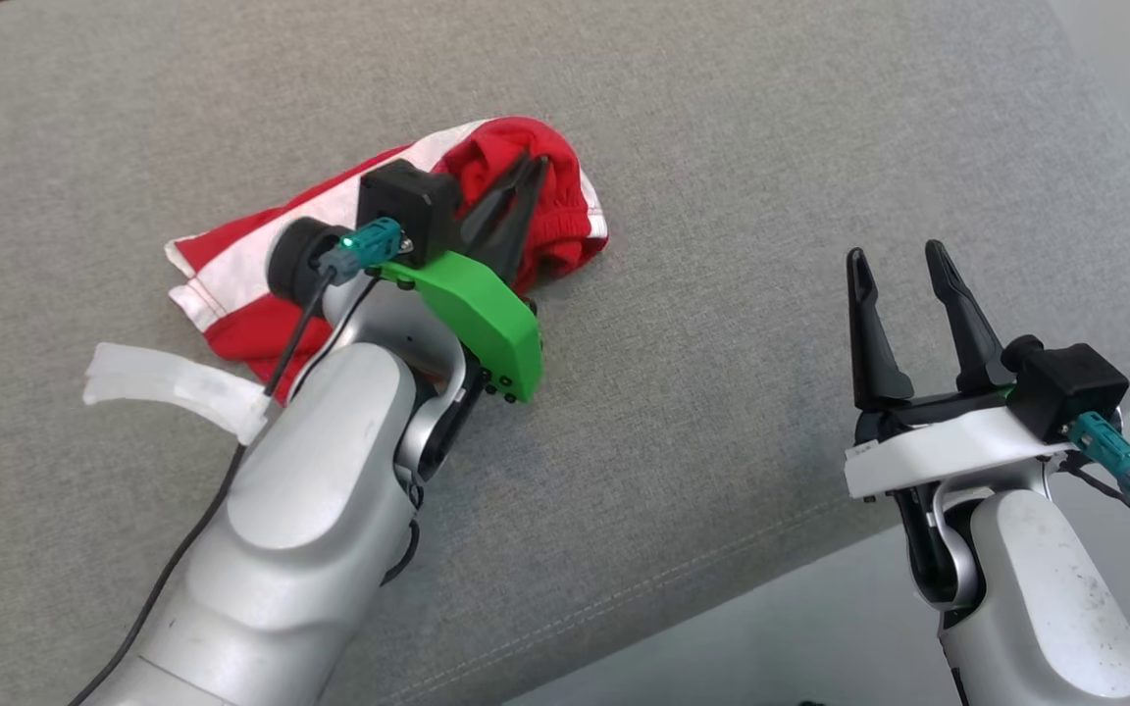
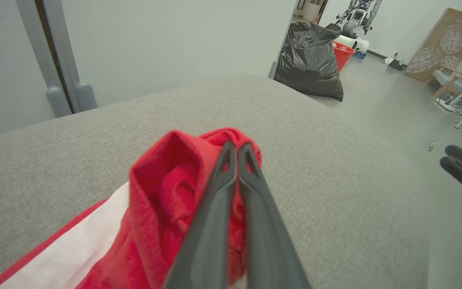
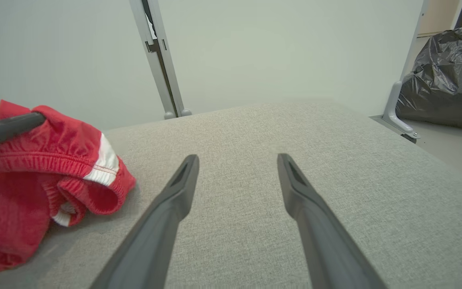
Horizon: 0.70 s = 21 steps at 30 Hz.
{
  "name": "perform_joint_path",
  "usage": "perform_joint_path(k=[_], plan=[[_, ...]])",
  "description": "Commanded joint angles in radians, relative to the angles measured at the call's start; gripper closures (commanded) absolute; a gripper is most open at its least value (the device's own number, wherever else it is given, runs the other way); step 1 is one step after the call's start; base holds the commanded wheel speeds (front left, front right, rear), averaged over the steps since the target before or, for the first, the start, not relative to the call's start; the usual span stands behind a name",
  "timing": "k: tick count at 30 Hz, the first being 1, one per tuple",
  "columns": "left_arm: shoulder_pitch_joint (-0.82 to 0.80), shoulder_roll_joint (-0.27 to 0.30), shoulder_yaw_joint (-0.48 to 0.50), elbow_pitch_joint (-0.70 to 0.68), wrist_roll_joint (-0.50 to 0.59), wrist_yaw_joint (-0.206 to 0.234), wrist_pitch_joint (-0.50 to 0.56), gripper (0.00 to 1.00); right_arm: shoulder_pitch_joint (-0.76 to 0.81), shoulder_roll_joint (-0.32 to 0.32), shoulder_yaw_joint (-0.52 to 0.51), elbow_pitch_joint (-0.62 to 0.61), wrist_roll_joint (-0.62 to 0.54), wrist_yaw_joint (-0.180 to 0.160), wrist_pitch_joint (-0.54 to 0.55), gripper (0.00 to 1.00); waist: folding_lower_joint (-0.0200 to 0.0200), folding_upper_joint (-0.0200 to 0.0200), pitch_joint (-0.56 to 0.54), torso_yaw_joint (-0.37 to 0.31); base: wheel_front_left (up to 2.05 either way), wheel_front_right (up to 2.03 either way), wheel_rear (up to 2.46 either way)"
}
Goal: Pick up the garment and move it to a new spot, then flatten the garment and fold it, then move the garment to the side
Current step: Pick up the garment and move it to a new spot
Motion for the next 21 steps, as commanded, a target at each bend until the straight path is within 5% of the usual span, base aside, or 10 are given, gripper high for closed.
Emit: perform_joint_path(k=[1, 2, 3, 14, 21], plan=[[-0.014, 0.000, -0.006, 0.015, -0.007, -0.010, 0.002, 1.00, -0.011, 0.000, -0.002, -0.004, 0.007, 0.000, -0.004, 0.00, 0.0000, -0.0001, 0.034, -0.024, 0.00, 0.00, 0.00], [-0.015, -0.004, -0.012, 0.027, -0.016, -0.016, 0.003, 0.67, -0.011, 0.000, -0.003, -0.002, 0.006, 0.000, -0.004, 0.00, 0.0000, -0.0001, 0.035, -0.019, 0.00, 0.00, 0.00], [-0.016, -0.008, -0.026, 0.033, -0.017, -0.021, 0.003, 0.00, -0.012, 0.000, -0.005, -0.001, 0.007, 0.000, -0.004, 0.00, 0.0000, -0.0001, 0.036, -0.013, 0.00, 0.00, 0.00], [0.073, 0.010, -0.075, -0.084, -0.008, -0.012, -0.098, 0.00, -0.014, -0.001, -0.015, 0.009, -0.026, 0.000, -0.004, 0.00, 0.0000, -0.0001, -0.005, 0.120, 0.00, 0.00, 0.00], [0.189, 0.095, 0.008, -0.220, -0.007, 0.105, -0.151, 0.00, 0.000, -0.001, -0.025, 0.015, -0.041, 0.000, -0.004, 0.00, 0.0000, -0.0001, -0.044, 0.198, 0.00, 0.00, 0.00]])
